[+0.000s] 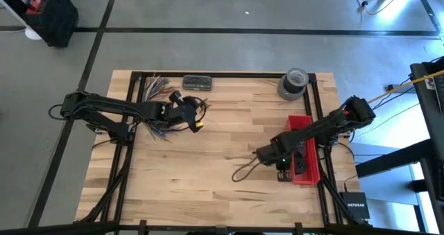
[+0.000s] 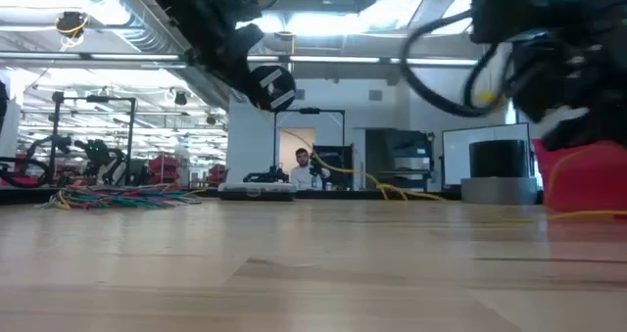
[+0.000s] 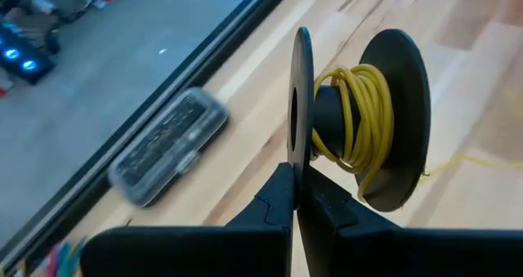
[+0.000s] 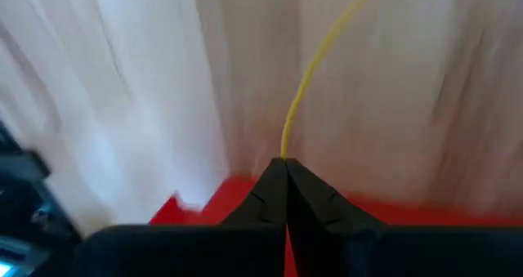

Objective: Coil cords
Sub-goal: Coil the yellow wire onto the black spool

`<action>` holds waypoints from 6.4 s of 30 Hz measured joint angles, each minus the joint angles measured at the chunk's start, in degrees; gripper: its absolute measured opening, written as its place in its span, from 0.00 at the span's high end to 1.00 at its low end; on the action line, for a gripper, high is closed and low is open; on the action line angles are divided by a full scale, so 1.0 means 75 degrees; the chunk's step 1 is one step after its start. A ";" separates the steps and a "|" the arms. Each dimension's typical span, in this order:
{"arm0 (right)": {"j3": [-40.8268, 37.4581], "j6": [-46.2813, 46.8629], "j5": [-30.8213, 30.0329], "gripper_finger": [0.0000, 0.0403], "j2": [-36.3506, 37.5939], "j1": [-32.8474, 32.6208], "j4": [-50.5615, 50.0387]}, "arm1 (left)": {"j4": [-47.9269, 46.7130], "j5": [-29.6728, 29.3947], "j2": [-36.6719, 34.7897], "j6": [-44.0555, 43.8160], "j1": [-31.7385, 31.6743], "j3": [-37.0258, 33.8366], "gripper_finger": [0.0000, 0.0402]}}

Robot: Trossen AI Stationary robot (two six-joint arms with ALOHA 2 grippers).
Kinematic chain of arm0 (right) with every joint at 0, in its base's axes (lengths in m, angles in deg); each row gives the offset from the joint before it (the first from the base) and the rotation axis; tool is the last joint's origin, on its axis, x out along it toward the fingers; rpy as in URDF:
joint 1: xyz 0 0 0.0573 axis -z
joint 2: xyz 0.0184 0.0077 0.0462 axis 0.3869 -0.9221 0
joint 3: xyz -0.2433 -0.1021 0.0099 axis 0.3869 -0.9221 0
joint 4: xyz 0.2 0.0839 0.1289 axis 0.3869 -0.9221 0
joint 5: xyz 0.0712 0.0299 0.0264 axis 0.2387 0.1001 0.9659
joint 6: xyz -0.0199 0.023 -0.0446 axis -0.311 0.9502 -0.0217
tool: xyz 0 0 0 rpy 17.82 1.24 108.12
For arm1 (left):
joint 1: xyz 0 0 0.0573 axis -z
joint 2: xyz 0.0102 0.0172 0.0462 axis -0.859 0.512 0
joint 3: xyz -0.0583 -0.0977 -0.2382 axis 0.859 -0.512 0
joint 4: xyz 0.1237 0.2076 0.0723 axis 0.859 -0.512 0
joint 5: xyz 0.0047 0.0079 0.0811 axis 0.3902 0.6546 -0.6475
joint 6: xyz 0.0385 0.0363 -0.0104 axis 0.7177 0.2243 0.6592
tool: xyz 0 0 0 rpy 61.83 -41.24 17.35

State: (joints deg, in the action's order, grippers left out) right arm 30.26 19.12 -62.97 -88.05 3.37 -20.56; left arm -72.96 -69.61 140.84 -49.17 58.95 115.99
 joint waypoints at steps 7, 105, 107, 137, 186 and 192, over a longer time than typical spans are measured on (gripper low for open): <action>0.0141 0.1058 0.0910 0.99 0.0144 -0.0377 -0.1220 | -0.0881 -0.0405 -0.0059 -0.0775 -0.0060 0.0000 1.00; -0.1787 -0.4915 -0.5412 0.66 -0.0176 0.1565 1.3689 | 0.2002 -0.0422 -0.0119 0.0926 0.0629 0.0000 1.00; -0.1451 -0.4904 -0.4943 0.66 -0.0406 0.1791 1.3511 | 0.2266 -0.0412 -0.0037 0.1023 0.0629 0.0006 1.00; -0.0691 -0.5400 -0.5303 0.78 -0.1164 0.2052 1.2026 | 0.2554 -0.0412 0.0083 0.1207 0.0650 0.0000 1.00; -0.0699 -0.1679 -0.3285 0.98 0.0511 0.3146 0.9852 | 0.1563 -0.0185 0.1081 0.4568 0.0976 0.0003 1.00; -0.0701 -0.0779 -0.2578 0.98 0.0387 0.3140 1.0484 | 0.1942 -0.0461 0.1443 0.4443 0.0590 0.0003 1.00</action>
State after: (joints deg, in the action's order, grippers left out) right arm 25.01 13.28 -82.30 -85.15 26.92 58.07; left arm -58.39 -73.07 151.66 -15.84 63.38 116.01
